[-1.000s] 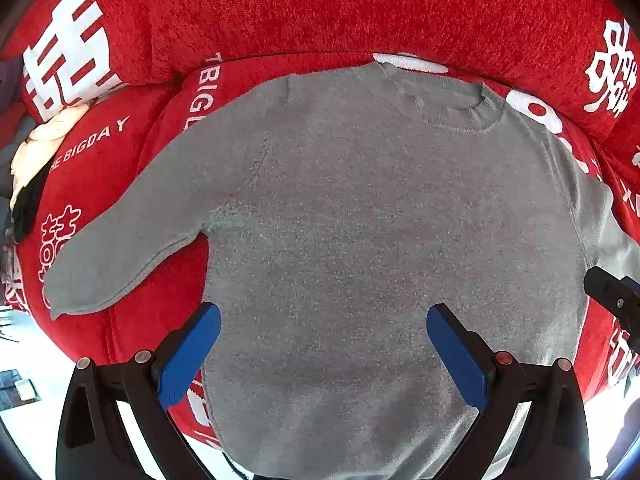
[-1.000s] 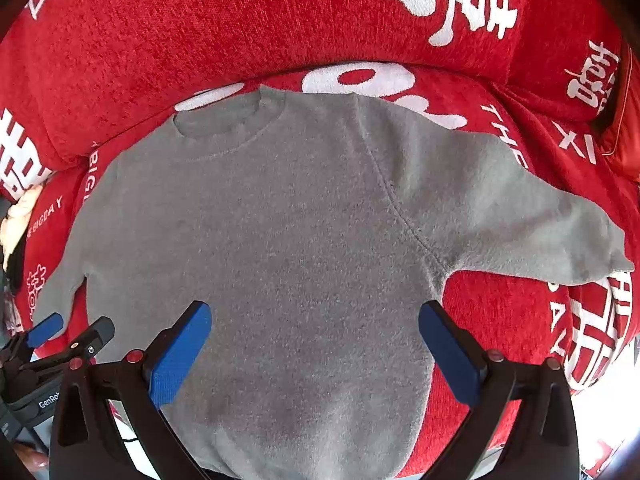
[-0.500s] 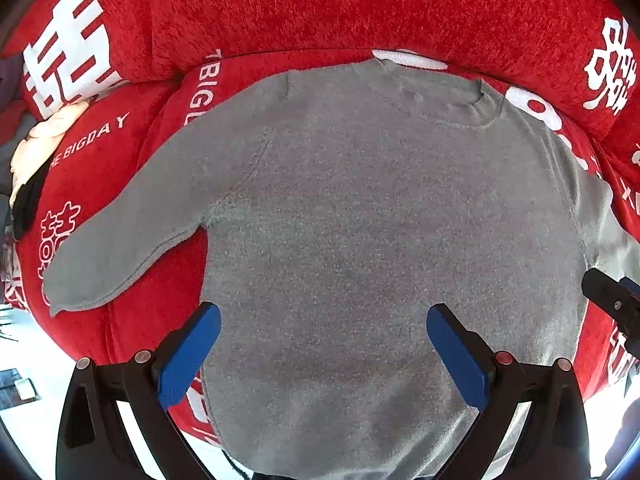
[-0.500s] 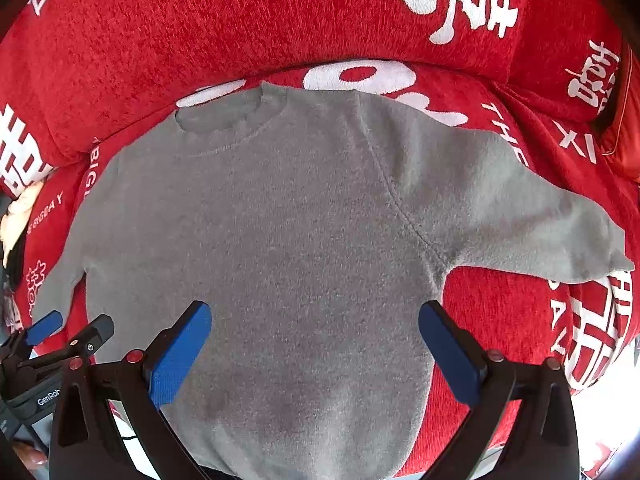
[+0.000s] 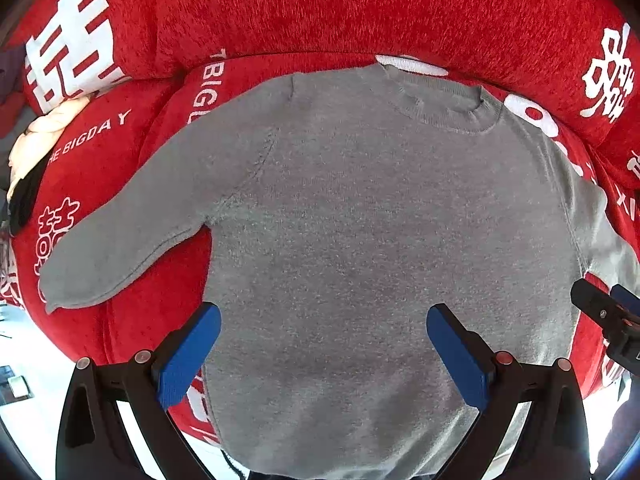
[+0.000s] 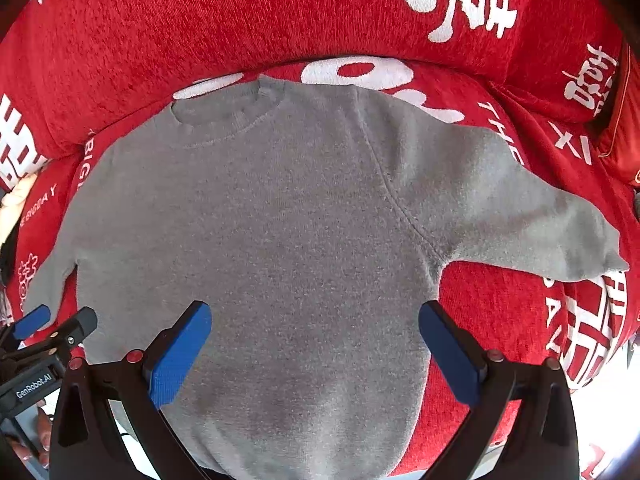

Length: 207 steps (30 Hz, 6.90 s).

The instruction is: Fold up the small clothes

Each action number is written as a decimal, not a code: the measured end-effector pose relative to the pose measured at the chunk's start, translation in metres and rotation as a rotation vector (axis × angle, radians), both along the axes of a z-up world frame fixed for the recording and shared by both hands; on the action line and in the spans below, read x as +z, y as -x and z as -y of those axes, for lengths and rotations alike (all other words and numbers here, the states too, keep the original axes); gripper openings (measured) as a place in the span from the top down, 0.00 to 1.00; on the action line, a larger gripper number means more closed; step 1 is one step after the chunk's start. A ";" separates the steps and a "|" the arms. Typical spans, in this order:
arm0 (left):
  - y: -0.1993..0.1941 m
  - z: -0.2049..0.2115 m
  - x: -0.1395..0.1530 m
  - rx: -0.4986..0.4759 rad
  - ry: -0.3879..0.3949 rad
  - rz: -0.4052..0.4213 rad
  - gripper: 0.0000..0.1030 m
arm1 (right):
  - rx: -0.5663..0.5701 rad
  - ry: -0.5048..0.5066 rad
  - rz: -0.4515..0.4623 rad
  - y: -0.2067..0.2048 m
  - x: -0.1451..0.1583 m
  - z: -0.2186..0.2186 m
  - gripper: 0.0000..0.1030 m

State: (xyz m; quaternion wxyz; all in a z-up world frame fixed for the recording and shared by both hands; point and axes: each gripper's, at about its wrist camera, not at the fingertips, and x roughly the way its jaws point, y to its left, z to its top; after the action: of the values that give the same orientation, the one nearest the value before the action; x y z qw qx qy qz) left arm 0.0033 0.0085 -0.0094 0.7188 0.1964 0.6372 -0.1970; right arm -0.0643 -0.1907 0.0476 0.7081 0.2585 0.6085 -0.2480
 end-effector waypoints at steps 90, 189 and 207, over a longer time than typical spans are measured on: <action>-0.107 -0.265 -0.068 0.700 0.374 -0.110 0.00 | 0.302 -0.307 0.086 -0.108 -0.039 -0.160 0.18; -0.096 -0.121 -0.048 0.094 0.170 0.105 0.17 | -0.454 -0.387 0.460 -0.003 -0.088 0.059 0.87; -0.198 -0.063 -0.068 0.040 0.324 -0.150 0.48 | -0.226 -0.872 0.539 -0.118 -0.107 -0.149 0.56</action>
State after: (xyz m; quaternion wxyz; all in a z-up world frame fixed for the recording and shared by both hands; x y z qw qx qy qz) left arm 0.2011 0.0718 -0.0773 0.6953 0.0500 0.6525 -0.2970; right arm 0.0540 -0.0418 -0.0592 0.6351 0.6479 0.4195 0.0287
